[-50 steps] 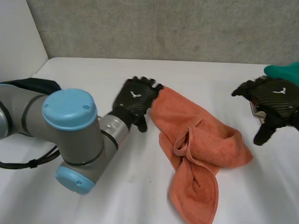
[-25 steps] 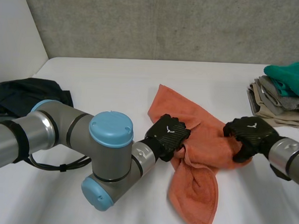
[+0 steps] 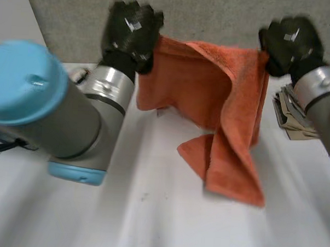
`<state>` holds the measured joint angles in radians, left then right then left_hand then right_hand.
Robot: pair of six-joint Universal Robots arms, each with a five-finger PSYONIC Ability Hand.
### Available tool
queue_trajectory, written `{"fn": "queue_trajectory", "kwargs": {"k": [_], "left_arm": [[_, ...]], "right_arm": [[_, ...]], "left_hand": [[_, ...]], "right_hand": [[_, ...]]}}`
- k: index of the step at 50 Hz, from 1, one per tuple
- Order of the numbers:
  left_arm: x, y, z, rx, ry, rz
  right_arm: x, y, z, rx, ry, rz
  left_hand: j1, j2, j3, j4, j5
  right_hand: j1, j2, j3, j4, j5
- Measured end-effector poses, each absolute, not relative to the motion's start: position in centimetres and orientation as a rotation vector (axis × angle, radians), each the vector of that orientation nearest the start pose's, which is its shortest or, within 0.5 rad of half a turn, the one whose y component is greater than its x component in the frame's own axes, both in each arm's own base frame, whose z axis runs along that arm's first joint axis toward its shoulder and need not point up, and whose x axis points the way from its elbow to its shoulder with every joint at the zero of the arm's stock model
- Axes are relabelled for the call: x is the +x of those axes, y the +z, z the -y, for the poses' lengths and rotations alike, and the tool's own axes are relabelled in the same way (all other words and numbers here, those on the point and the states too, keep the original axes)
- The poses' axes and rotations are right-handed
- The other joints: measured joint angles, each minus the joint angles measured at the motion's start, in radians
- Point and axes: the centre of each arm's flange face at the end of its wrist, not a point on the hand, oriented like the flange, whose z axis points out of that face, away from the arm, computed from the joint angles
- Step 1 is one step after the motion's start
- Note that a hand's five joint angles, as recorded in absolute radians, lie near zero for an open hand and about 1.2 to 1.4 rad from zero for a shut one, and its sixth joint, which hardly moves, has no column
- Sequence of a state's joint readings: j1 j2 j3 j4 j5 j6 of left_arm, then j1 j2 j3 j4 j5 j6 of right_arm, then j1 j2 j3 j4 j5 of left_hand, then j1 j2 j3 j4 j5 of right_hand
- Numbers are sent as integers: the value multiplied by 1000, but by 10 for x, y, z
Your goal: Fold the laundry.
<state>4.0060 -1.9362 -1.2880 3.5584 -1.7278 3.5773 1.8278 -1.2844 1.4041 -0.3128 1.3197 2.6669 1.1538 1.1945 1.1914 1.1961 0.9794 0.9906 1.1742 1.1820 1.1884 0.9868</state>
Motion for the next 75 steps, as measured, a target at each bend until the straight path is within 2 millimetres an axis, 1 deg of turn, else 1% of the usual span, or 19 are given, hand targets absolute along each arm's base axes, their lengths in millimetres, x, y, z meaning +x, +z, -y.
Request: {"fn": "queue_trajectory", "kwargs": {"k": [4,7,10,14,17,21,25,26,29,30,32,40,49,55,58,60,66,72,75], "left_arm": [[-337,351,219,772,-2753,-1543],[-324,368,207,737,-2785,-1462],[-313,376,198,721,-2789,-1414],[-305,367,196,744,-2743,-1431],[-303,355,196,777,-2696,-1469],[-302,315,197,876,-2570,-1590],[-304,293,201,925,-2500,-1654],[-305,287,203,936,-2480,-1671],[-307,283,207,940,-2462,-1682],[-308,283,210,937,-2459,-1680],[-307,286,212,927,-2461,-1671],[-302,304,212,885,-2497,-1619],[-300,308,211,874,-2504,-1611],[-297,305,214,868,-2491,-1620],[-295,304,215,865,-2479,-1627],[-294,302,216,864,-2470,-1634],[-291,298,218,872,-2436,-1662],[-280,288,224,880,-2352,-1727],[-278,286,225,881,-2333,-1739]], "right_arm": [[249,334,335,-865,-2584,-1550],[248,350,332,-809,-2624,-1485],[246,360,328,-781,-2632,-1462],[245,360,324,-789,-2603,-1490],[245,353,323,-815,-2553,-1539],[248,316,326,-896,-2354,-1730],[249,287,328,-932,-2199,-1873],[248,272,326,-950,-2105,-1956],[246,254,320,-978,-1968,-2070],[244,246,315,-1001,-1889,-2128],[243,235,305,-1044,-1786,-2196],[245,207,281,-1287,-1634,-2231],[275,181,264,-1471,-1683,-2083],[286,156,272,-1527,-1761,-2031],[287,142,282,-1578,-1808,-2039],[286,136,288,-1611,-1847,-2052],[282,141,301,-1646,-1948,-2071],[271,184,298,-1601,-2010,-2064],[267,191,294,-1601,-1973,-2084]], "left_hand": [[0,1,2,3,0],[0,1,2,3,0],[0,2,2,3,0],[0,2,2,3,0],[0,2,2,3,0],[0,2,2,4,0],[0,2,2,4,0],[0,2,2,4,0],[0,2,2,4,0],[0,2,2,4,0],[0,2,2,4,0],[0,2,2,4,0],[0,2,2,4,0],[0,3,2,4,0],[0,3,2,4,0],[0,3,2,4,0],[0,3,2,4,0],[0,4,4,4,0],[0,4,4,4,0]], "right_hand": [[15,0,0,2,5],[16,0,0,2,11],[16,0,0,2,12],[16,0,0,2,12],[16,0,0,2,12],[-42,-70,-64,-69,-46],[-278,-330,-322,-325,-275],[-477,-551,-558,-541,-487],[-477,-551,-558,-541,-487],[-681,-811,-831,-840,-809],[-697,-821,-855,-863,-835],[-697,-821,-856,-863,-837],[-682,-815,-833,-842,-808],[-503,-605,-619,-625,-617],[-298,-360,-373,-381,-378],[-46,-58,-72,-86,-83],[-5,-6,-21,-24,-23],[9,8,0,0,9],[9,8,0,0,9]]}}
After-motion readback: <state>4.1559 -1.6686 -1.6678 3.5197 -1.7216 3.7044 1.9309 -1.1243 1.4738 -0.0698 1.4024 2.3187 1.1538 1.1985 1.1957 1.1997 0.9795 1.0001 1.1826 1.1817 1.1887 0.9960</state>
